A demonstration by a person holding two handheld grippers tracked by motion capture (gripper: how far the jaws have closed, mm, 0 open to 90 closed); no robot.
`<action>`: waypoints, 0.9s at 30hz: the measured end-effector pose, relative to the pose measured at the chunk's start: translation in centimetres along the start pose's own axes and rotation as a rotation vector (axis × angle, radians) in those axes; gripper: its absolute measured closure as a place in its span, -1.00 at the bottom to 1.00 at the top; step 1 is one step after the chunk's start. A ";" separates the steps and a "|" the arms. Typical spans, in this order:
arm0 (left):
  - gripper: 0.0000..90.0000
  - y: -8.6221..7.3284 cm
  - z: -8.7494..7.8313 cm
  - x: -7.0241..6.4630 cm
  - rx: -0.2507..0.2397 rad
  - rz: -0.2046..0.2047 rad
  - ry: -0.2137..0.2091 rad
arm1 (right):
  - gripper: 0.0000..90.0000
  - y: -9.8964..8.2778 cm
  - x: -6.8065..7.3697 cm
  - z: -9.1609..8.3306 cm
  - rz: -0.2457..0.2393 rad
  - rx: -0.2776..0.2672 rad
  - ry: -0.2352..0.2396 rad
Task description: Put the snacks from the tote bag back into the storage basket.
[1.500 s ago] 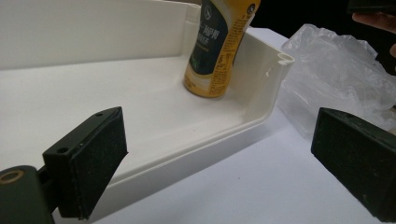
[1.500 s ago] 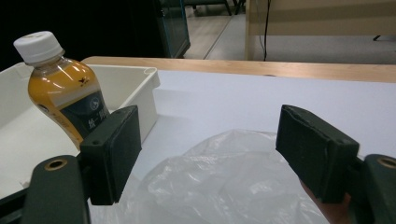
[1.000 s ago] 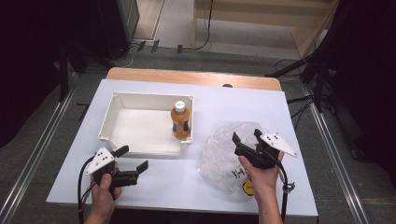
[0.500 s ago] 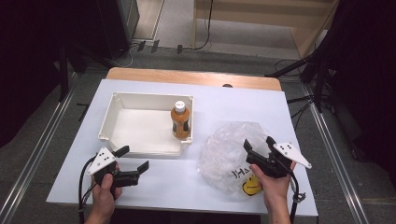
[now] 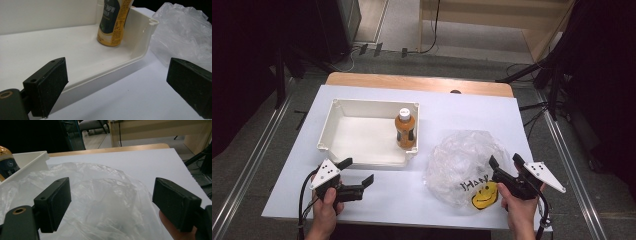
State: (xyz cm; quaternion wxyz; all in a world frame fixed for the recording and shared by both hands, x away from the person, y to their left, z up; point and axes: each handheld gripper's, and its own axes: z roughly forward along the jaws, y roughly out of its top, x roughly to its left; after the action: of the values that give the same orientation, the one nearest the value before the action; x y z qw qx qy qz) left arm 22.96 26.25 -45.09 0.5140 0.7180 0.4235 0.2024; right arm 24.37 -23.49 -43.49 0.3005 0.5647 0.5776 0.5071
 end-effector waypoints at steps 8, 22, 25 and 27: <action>-0.92 -0.2 0.2 -0.4 0.012 0.012 0.003 | -0.65 -0.9 -2.3 -1.3 0.016 0.002 -0.034; -0.92 -0.5 0.4 -0.2 0.022 -0.005 0.006 | -0.62 -2.3 -5.2 -1.7 0.044 -0.001 -0.086; -0.92 -0.5 0.4 -0.2 0.020 -0.003 0.009 | -0.62 -2.5 -5.5 -1.7 0.053 0.002 -0.092; -0.92 -0.5 0.4 -0.2 0.019 0.000 0.009 | -0.61 -2.6 -5.8 -1.7 0.058 0.000 -0.100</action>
State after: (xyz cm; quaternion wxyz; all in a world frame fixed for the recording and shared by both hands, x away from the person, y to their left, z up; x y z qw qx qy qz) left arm 22.91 25.88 -45.69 0.5054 0.7219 0.4276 0.2016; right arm 22.99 -29.04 -46.69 0.3141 0.6057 0.5453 0.4869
